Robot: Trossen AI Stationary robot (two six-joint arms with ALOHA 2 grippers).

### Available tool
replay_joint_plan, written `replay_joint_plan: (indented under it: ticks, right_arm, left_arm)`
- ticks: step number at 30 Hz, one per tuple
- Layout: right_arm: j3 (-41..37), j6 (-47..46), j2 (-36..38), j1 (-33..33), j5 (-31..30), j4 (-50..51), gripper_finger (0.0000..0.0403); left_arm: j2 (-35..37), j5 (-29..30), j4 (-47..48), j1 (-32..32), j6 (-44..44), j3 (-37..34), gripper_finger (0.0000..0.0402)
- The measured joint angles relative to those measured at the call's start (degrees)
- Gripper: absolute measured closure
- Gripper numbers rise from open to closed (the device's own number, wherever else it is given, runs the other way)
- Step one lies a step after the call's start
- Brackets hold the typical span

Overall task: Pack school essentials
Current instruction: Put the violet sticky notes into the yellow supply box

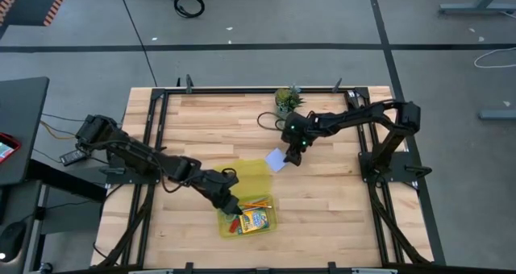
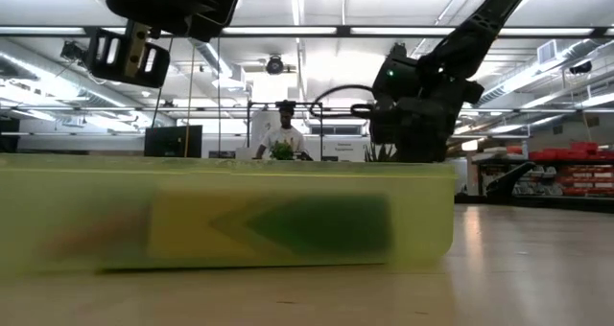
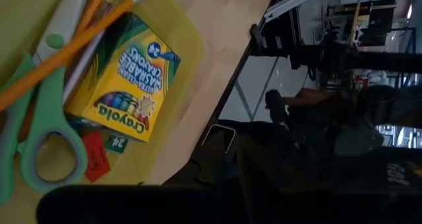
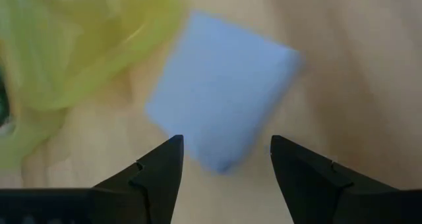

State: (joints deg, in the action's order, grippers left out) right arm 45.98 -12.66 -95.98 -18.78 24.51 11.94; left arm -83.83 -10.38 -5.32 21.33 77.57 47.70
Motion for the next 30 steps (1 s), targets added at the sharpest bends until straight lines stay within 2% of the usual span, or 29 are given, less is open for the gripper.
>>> replay_joint_plan:
  ticks: [5,16,30]
  right_arm:
    - [-0.10,-2.63,0.00,-1.49,-0.02,-0.42,0.0173]
    - [-3.20,-5.24,0.20,1.30,-0.24,-5.47,0.0178]
    - [-3.34,-6.88,0.04,2.07,1.41,-6.37,0.0178]
  left_arm:
    - [0.00,-0.04,0.18,0.96,0.65,0.00,0.0354]
    - [-0.02,0.00,1.04,1.09,0.80,0.00,0.0354]
    - [-0.02,0.01,1.44,1.11,1.30,0.00,0.0354]
